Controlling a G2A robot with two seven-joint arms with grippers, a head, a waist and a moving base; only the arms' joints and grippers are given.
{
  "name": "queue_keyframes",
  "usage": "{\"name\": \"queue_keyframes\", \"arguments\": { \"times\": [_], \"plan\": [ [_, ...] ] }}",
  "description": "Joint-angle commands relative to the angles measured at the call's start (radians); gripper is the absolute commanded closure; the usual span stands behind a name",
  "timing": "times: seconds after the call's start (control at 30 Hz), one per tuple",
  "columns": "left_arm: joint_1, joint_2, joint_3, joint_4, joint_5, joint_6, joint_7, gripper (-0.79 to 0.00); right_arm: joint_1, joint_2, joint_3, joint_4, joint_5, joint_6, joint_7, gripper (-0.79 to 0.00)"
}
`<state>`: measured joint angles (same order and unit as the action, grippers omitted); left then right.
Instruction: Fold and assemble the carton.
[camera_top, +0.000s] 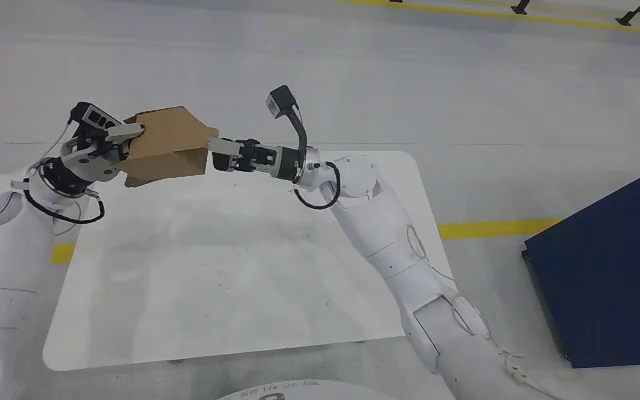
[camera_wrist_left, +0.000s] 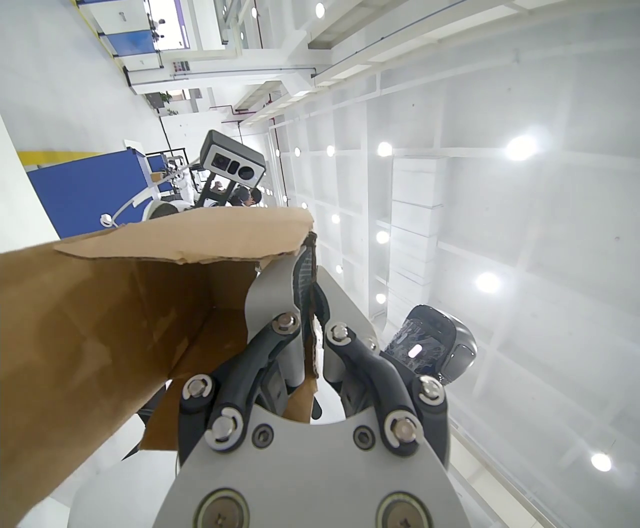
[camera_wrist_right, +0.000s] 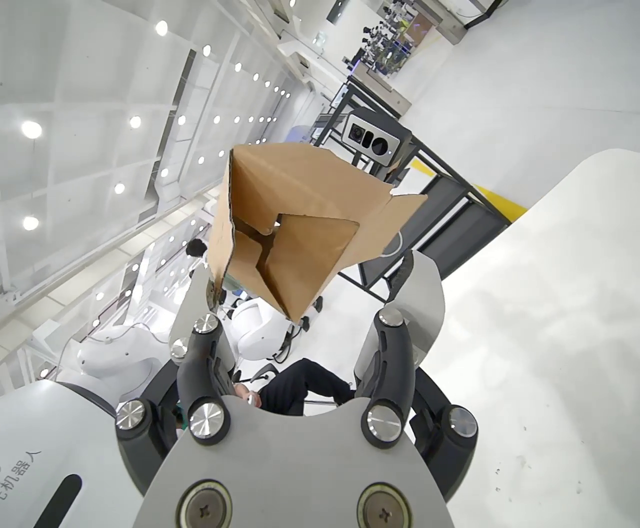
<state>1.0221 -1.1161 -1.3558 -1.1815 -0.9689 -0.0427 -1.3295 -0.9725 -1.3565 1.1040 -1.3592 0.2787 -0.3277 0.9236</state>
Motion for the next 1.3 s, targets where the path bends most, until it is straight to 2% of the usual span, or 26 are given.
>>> {"name": "queue_keyframes", "arguments": {
  "times": [0.0, 0.2, 0.67, 1.27],
  "plan": [
    [0.0, 0.0, -0.001, -0.001, 0.003, 0.0, 0.0, 0.0, -0.001, 0.003, 0.009, -0.001, 0.011, 0.011, 0.012, -0.643],
    [-0.001, 0.0, 0.001, -0.008, 0.009, 0.002, 0.003, 0.0, 0.012, 0.005, 0.0, 0.008, 0.018, 0.043, 0.029, -0.646],
    [0.002, 0.001, 0.002, -0.018, 0.027, 0.006, -0.012, 0.0, 0.057, -0.001, -0.071, 0.047, -0.037, 0.108, 0.026, -0.594],
    [-0.006, 0.003, 0.031, -0.02, 0.087, 0.015, -0.05, 0.0, 0.102, -0.005, -0.127, 0.089, -0.084, 0.167, 0.04, -0.625]
  ]
}}
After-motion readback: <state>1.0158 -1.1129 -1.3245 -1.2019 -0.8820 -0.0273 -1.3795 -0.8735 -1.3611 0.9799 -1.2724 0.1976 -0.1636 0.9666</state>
